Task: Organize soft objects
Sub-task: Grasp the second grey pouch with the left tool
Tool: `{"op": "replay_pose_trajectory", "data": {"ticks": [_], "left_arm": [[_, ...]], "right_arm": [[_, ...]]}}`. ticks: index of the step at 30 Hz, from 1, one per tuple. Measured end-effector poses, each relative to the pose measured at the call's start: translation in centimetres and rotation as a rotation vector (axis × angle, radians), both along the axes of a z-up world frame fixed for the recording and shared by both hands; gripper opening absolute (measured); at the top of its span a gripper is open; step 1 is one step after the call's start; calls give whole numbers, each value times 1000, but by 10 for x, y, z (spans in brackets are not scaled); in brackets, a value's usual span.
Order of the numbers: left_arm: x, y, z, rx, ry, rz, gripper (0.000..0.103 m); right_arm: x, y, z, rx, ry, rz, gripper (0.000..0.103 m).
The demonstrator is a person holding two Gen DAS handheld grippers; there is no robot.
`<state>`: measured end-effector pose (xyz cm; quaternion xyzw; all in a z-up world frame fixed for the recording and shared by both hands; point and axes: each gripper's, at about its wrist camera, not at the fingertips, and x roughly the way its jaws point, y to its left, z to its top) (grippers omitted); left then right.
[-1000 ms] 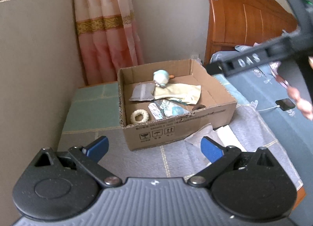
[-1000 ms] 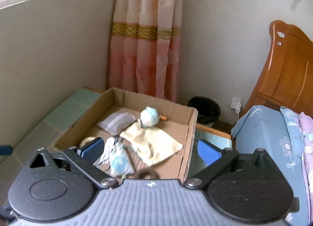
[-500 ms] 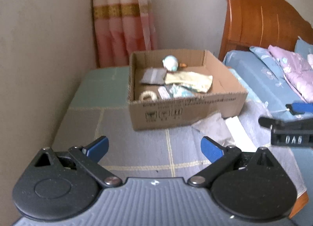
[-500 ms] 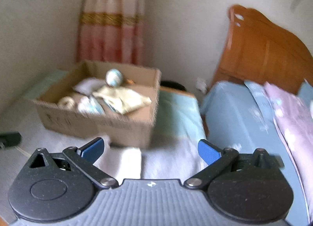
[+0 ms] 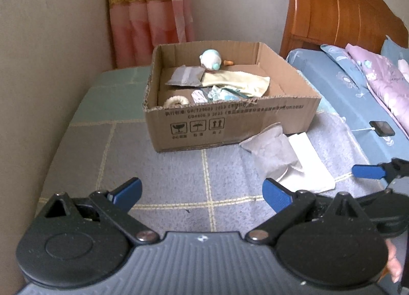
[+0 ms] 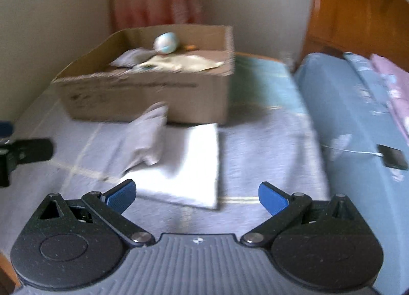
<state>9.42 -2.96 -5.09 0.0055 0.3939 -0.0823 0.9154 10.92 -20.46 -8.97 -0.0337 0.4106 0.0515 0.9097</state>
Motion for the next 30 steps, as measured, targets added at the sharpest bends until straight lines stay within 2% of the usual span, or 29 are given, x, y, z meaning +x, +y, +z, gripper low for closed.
{"op": "replay_pose_trajectory", "data": {"ticks": [5,9,15,18,22,23,25,27,29,30], "left_arm": [[9,-3,-5,-31,26,-26,100],[24,-15,-8,-64,57,-72,100],[52,-41,-19,-155,101,-143,99],[66,-54,-27,-170,124,-156,95],[80,-65,-42,-187,180,-155,79],[82,-66,-45,-196,197,-154,78],[82,-69,-46,-191,180,-154,78],[82,-70,-47,-197,176,-152,73],[82,-70,-47,-219,171,-152,61],[82,-71,-47,-228,173,-150,51]], "right_arm": [[6,11,-14,10,40,51,103],[9,14,-25,-31,62,81,103],[1,11,-29,-46,30,135,103],[-1,7,-30,-45,26,150,103],[-2,3,-29,-46,18,164,103],[-3,3,-28,-46,17,168,103],[-4,3,-28,-44,15,170,103],[-5,3,-28,-44,13,173,103],[-6,3,-27,-44,12,177,103],[-6,3,-27,-44,11,178,103]]}}
